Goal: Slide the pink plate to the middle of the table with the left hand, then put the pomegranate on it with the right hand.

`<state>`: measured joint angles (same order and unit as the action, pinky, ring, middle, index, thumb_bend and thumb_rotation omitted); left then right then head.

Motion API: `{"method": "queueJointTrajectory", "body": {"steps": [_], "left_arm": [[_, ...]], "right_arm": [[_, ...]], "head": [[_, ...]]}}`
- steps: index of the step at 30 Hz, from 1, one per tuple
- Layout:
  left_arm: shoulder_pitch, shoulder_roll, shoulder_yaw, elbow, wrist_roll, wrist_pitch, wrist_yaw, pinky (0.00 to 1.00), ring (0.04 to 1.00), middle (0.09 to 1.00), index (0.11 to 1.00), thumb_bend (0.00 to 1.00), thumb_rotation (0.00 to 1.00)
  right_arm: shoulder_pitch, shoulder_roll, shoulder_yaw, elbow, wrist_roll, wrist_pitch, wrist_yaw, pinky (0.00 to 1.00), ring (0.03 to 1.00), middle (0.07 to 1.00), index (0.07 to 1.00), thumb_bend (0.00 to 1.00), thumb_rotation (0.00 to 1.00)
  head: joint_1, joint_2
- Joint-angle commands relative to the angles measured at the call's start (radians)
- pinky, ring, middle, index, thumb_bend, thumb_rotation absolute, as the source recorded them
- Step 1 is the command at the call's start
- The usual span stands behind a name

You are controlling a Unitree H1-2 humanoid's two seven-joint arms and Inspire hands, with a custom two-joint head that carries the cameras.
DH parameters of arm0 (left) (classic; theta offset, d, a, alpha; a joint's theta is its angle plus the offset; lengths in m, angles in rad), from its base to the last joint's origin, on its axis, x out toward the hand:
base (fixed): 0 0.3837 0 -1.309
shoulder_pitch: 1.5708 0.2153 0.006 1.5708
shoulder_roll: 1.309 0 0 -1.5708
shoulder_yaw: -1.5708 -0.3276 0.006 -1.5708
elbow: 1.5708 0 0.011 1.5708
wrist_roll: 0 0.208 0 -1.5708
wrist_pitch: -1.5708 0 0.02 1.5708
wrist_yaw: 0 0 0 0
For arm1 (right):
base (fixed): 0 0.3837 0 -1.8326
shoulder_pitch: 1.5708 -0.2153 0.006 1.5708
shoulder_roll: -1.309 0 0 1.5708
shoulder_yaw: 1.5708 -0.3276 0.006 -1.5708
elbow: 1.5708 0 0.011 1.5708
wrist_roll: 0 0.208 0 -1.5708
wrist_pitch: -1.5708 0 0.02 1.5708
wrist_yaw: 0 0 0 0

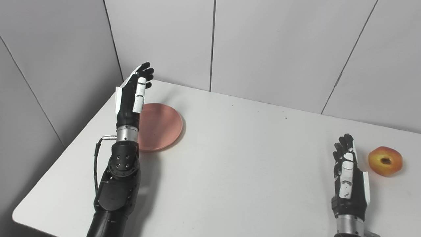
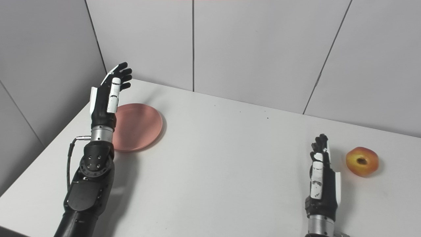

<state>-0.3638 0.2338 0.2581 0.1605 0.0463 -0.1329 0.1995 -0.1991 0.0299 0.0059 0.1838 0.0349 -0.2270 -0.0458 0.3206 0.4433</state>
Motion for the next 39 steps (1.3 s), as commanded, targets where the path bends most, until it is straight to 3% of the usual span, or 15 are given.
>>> {"method": "queueJointTrajectory", "body": {"steps": [1,7,20,29,39], "left_arm": [[-0.042,0.036,0.012,-0.033,0.010,-0.027,0.010,0.75,0.773,0.780,0.764,0.31,1.00],[-0.027,0.071,0.033,-0.043,0.003,0.012,-0.004,0.78,0.787,0.787,0.769,0.31,1.00],[0.010,0.138,0.059,-0.033,-0.057,0.066,-0.062,0.81,0.808,0.807,0.787,0.25,0.90],[0.023,0.170,0.050,0.024,-0.064,0.046,-0.098,0.80,0.821,0.811,0.790,0.23,0.91],[0.012,0.169,0.061,0.120,-0.097,-0.010,-0.113,0.78,0.801,0.808,0.791,0.27,0.86]], "right_arm": [[0.050,-0.014,-0.006,0.061,-0.007,-0.023,0.008,1.00,0.972,0.971,0.973,0.49,1.00],[0.048,-0.011,-0.008,0.064,-0.005,-0.030,0.006,1.00,0.972,0.969,0.969,0.49,1.00],[0.053,-0.010,-0.009,0.054,0.007,-0.024,0.010,1.00,0.974,0.969,0.974,0.47,1.00],[0.051,-0.008,-0.011,0.060,0.006,-0.028,0.008,1.00,0.970,0.967,0.971,0.48,1.00],[0.053,-0.004,-0.013,0.049,0.005,-0.015,0.000,0.99,0.960,0.959,0.964,0.49,1.00]], "head": [[0.003,0.001],[0.004,0.000],[0.008,0.003],[0.006,0.003],[0.006,0.006]]}}
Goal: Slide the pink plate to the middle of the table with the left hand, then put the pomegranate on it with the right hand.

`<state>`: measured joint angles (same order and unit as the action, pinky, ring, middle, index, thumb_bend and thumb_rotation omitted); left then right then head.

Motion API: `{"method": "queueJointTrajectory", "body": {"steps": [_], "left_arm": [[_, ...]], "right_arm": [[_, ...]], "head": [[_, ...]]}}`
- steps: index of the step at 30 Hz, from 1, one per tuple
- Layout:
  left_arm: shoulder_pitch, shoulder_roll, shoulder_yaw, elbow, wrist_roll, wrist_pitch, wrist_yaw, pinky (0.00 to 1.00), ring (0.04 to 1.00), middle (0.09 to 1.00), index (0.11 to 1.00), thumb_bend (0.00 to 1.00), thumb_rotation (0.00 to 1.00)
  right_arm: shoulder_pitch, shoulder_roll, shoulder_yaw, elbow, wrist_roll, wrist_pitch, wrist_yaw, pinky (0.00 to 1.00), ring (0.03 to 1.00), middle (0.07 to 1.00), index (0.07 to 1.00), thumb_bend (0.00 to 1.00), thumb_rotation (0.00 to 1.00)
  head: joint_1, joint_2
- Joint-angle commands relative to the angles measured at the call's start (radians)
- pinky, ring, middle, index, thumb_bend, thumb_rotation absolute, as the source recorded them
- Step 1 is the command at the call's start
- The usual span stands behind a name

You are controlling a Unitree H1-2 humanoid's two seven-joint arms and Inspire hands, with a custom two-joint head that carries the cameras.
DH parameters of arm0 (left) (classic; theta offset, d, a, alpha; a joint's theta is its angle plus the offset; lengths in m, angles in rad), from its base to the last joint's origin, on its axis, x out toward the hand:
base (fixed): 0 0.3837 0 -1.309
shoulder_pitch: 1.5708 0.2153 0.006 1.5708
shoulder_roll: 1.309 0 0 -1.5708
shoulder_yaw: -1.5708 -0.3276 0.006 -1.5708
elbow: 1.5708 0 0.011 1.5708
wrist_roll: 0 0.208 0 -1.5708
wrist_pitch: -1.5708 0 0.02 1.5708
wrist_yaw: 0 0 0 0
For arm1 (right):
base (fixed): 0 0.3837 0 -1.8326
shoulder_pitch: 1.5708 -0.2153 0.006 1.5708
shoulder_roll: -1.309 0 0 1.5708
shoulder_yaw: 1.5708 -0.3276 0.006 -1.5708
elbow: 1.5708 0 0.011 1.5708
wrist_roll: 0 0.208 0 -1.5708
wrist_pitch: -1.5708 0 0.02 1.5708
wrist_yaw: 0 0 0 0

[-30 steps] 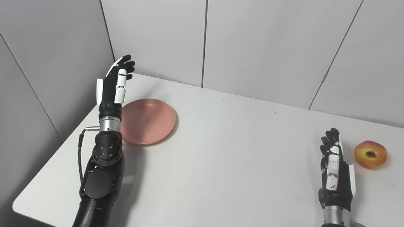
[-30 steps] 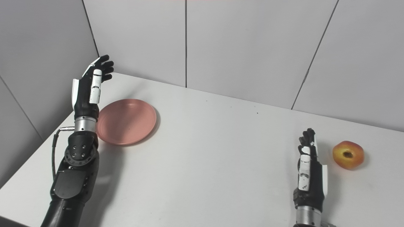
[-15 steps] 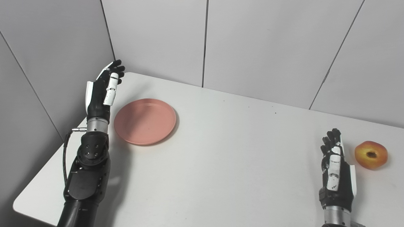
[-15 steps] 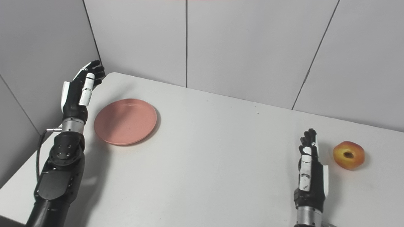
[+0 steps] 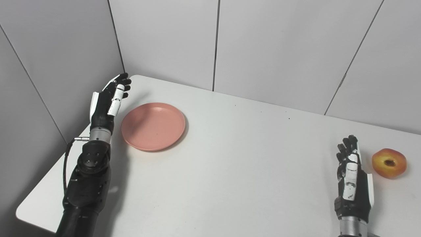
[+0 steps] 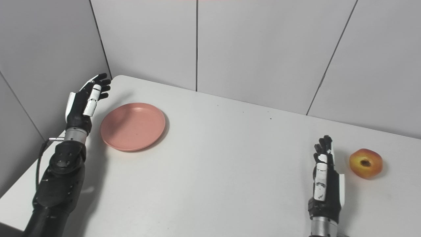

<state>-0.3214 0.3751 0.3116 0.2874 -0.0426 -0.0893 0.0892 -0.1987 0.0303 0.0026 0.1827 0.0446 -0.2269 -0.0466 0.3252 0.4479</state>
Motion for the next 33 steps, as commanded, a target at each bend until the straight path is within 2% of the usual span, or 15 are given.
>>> {"method": "queueJointTrajectory", "body": {"steps": [1,2,5,16,25,28,33], "left_arm": [[-0.033,0.025,0.010,0.003,-0.015,-0.060,-0.003,0.77,0.799,0.806,0.790,0.27,0.86],[-0.037,0.021,0.013,0.015,-0.027,-0.067,-0.006,0.77,0.793,0.799,0.783,0.28,0.82],[-0.045,0.012,0.018,0.040,-0.066,-0.073,-0.021,0.77,0.792,0.797,0.781,0.27,0.80],[-0.063,0.018,0.004,0.121,-0.094,-0.109,-0.056,0.85,0.850,0.845,0.825,0.25,0.91],[-0.078,0.010,0.007,0.175,-0.121,-0.142,-0.076,0.82,0.832,0.827,0.806,0.24,0.86],[-0.080,-0.003,0.006,0.166,-0.127,-0.130,-0.066,0.81,0.815,0.806,0.782,0.24,0.81],[-0.075,-0.010,-0.006,0.143,-0.120,-0.083,-0.058,0.84,0.830,0.821,0.793,0.23,0.89]], "right_arm": [[0.053,-0.004,-0.009,0.049,-0.007,-0.015,0.000,0.99,0.960,0.959,0.964,0.49,1.00],[0.054,-0.006,-0.008,0.049,-0.008,-0.015,0.002,1.00,0.965,0.961,0.968,0.49,1.00],[0.054,-0.007,-0.007,0.050,-0.007,-0.019,0.006,1.00,0.968,0.962,0.971,0.49,1.00],[0.052,-0.009,-0.008,0.050,-0.009,-0.014,0.005,1.00,0.968,0.964,0.970,0.50,1.00],[0.050,-0.005,-0.011,0.047,0.005,-0.013,0.009,1.00,0.963,0.958,0.963,0.49,1.00],[0.049,-0.006,-0.009,0.049,-0.002,-0.020,0.006,1.00,0.966,0.960,0.967,0.48,1.00],[0.050,-0.008,-0.007,0.042,-0.007,-0.003,0.006,1.00,0.968,0.964,0.967,0.49,1.00]], "head": [[0.001,0.002],[0.001,0.002],[0.001,0.003],[0.002,0.004],[0.003,0.006],[0.002,0.008],[0.002,0.007]]}}
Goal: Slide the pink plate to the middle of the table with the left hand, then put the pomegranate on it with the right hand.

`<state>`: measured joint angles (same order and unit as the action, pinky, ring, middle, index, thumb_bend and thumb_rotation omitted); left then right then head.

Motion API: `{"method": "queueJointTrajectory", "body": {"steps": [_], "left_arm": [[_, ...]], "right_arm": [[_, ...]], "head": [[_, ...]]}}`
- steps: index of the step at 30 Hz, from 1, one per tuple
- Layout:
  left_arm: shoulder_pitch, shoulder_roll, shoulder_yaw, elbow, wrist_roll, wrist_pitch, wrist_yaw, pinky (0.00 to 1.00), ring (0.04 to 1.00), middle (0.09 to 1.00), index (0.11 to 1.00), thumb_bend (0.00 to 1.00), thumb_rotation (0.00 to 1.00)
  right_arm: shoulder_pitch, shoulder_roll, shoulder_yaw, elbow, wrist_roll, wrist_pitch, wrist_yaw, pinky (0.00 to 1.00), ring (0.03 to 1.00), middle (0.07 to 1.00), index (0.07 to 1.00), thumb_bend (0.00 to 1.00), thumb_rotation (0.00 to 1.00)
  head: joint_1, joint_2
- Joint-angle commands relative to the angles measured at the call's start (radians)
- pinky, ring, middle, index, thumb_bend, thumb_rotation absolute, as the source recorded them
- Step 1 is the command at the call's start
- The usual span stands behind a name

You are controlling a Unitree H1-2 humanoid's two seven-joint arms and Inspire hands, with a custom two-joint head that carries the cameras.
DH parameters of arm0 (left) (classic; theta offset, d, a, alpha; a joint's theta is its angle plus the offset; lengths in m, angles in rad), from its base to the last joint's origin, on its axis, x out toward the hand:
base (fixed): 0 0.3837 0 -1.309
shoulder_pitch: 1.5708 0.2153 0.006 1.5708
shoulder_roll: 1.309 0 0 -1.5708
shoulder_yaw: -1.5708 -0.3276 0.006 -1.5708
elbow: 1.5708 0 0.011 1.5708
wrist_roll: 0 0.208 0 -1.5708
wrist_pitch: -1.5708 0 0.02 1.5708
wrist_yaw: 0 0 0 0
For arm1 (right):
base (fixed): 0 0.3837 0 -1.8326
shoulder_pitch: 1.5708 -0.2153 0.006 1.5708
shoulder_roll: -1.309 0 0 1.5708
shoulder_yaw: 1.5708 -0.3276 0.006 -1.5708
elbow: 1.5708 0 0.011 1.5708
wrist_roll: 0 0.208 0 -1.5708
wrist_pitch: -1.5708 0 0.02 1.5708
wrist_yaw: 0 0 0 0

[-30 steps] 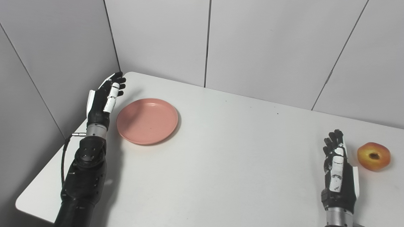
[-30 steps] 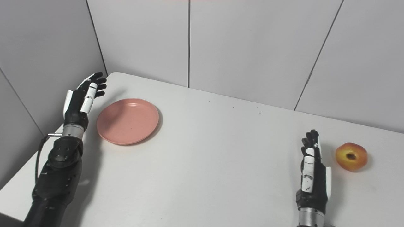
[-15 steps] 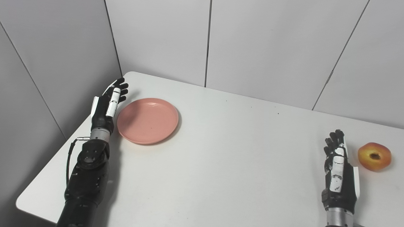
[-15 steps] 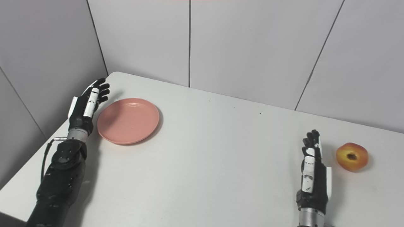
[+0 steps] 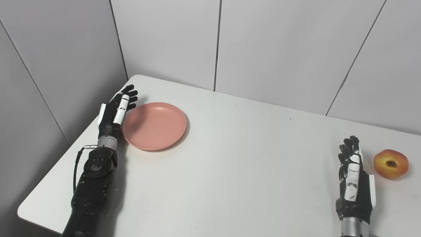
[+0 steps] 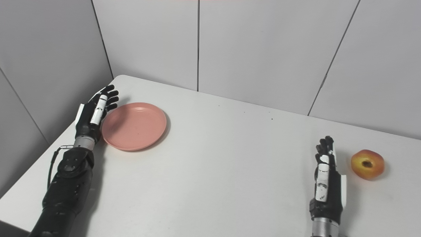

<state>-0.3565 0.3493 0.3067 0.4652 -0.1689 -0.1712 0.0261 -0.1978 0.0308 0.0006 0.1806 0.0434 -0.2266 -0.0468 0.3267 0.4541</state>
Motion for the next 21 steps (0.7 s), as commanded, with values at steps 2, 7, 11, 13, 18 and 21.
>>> {"method": "queueJointTrajectory", "body": {"steps": [2,7,11,13,18,21], "left_arm": [[-0.039,0.017,-0.002,-0.031,0.003,0.001,0.004,0.85,0.838,0.827,0.799,0.24,0.90],[-0.037,0.019,-0.006,-0.026,0.004,0.003,0.002,0.86,0.845,0.832,0.798,0.25,0.88],[-0.036,0.020,-0.010,-0.025,0.001,0.015,-0.006,0.86,0.845,0.834,0.800,0.26,0.87],[-0.038,0.020,-0.010,-0.019,-0.007,0.017,-0.012,0.84,0.837,0.829,0.796,0.26,0.85],[-0.042,0.025,-0.020,0.013,-0.006,-0.009,-0.038,0.82,0.825,0.825,0.803,0.28,0.82],[-0.046,0.023,-0.024,0.034,-0.009,-0.021,-0.053,0.82,0.819,0.821,0.800,0.29,0.79]], "right_arm": [[0.049,-0.010,-0.005,0.045,-0.003,-0.005,0.010,1.00,0.973,0.967,0.971,0.49,1.00],[0.051,-0.010,-0.007,0.042,-0.006,-0.006,0.005,1.00,0.970,0.964,0.970,0.48,1.00],[0.050,-0.008,-0.010,0.048,-0.004,-0.011,0.003,1.00,0.966,0.960,0.967,0.48,1.00],[0.052,-0.007,-0.010,0.041,-0.003,0.001,0.004,1.00,0.968,0.962,0.969,0.49,1.00],[0.054,-0.005,-0.009,0.040,-0.001,-0.006,0.005,1.00,0.966,0.960,0.970,0.49,1.00],[0.053,-0.004,-0.010,0.043,-0.003,-0.009,0.002,1.00,0.964,0.958,0.968,0.48,1.00]], "head": [[0.002,0.002],[0.003,0.004],[0.002,0.005],[0.002,0.005],[0.000,0.007],[0.000,0.007]]}}
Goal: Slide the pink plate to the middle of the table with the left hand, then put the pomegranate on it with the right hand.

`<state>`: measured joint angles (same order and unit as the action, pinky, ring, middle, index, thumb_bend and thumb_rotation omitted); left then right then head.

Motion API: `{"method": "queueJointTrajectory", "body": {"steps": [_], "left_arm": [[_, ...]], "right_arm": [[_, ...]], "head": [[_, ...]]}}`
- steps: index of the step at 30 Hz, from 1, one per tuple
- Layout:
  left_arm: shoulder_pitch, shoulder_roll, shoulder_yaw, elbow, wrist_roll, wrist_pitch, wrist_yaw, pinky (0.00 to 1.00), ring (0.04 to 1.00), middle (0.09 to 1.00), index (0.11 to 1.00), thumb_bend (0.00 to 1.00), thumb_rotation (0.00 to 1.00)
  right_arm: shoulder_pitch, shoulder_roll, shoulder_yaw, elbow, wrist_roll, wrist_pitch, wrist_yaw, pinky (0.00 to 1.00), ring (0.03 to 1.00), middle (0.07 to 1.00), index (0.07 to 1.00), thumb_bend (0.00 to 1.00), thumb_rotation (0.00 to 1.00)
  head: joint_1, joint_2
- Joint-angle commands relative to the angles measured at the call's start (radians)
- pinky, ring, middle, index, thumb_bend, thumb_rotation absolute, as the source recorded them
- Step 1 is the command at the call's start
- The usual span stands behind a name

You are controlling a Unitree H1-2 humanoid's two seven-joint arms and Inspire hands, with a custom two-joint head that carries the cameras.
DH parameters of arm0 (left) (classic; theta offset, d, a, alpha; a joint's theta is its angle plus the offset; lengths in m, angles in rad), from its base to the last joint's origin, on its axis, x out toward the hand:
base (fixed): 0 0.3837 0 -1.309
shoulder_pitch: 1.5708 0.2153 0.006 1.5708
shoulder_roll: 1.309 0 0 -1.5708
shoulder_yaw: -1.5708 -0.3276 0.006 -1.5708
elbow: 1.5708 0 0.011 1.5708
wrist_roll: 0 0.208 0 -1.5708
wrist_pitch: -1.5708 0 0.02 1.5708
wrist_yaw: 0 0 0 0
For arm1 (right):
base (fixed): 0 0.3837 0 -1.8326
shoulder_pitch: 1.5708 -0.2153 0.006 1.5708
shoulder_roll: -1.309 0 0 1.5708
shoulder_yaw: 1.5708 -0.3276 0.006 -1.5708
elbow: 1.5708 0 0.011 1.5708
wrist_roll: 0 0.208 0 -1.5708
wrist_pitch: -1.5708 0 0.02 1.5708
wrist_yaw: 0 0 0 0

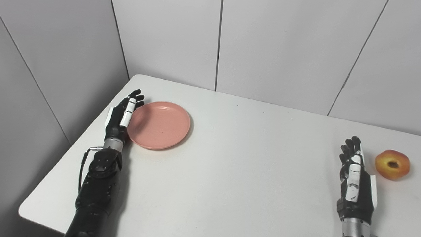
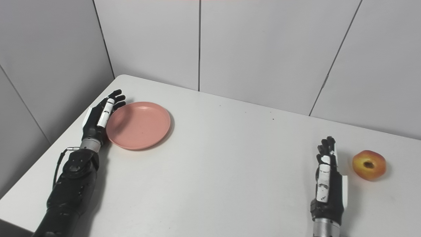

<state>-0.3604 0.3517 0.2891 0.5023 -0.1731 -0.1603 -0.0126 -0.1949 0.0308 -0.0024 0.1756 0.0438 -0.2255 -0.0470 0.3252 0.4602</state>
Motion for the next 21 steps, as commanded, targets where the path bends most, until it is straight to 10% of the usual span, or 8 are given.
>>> {"method": "queueJointTrajectory", "body": {"steps": [1,21], "left_arm": [[-0.042,0.018,-0.007,-0.007,-0.004,-0.029,-0.015,0.81,0.821,0.823,0.802,0.29,0.78],[-0.037,-0.039,-0.041,-0.099,-0.021,0.034,-0.046,0.81,0.827,0.816,0.793,0.27,0.83]], "right_arm": [[0.050,-0.004,-0.007,0.049,-0.005,-0.011,0.002,1.00,0.965,0.959,0.968,0.48,1.00],[0.056,-0.002,-0.004,0.031,-0.010,0.009,0.004,1.00,0.971,0.964,0.975,0.50,1.00]], "head": [[0.000,0.002],[-0.010,0.012]]}}
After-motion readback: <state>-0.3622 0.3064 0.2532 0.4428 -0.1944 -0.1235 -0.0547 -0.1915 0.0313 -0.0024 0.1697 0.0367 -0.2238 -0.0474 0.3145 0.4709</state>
